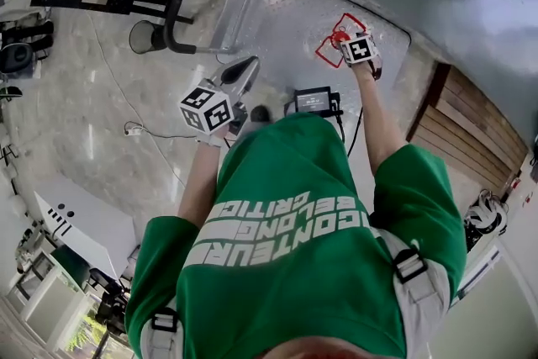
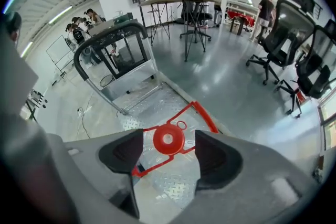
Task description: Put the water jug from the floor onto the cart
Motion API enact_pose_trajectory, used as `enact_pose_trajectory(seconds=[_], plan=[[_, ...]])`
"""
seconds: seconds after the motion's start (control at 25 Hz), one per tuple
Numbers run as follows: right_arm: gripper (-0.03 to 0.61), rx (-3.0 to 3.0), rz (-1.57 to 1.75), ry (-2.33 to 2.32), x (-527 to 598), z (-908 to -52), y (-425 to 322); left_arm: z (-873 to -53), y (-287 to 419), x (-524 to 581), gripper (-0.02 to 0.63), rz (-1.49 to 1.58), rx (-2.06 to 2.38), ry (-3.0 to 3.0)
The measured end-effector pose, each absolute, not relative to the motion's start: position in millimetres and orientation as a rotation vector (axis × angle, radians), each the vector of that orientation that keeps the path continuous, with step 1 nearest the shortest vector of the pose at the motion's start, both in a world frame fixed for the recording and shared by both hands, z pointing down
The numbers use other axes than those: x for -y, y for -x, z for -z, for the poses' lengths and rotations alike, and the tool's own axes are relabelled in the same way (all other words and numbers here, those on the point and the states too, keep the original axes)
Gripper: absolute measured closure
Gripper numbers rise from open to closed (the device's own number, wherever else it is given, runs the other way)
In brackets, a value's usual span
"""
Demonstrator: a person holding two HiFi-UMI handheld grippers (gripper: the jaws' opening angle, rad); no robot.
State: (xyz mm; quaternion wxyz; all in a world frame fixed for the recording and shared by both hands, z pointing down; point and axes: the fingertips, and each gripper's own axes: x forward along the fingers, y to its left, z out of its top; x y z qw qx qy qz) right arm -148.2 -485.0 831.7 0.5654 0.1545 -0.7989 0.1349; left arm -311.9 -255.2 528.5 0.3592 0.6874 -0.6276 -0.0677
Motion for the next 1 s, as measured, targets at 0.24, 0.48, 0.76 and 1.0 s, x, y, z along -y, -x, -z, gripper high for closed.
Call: enact_pose_trajectory(seconds=[0.24,0.48,0.76,1.0], plan=[[0.399,2.035,-0.266,-0.496,490,-761,152,-515,311,259,0.600,0.207,1.553,-1.899],[0.584,2.140,-0.201,-0.577,471,-697,138,-505,294,250,0.600,0.239,1.475,-2.011],[0.586,2.169,-0.194,-0.702,431,-646,97,-498,270,221,0.600,0.269,1.372,-2.098],[0.586,2.199,-0.175,-0.754,377,-611,69,-497,257,188,0.600,0.268,1.295,-2.142]])
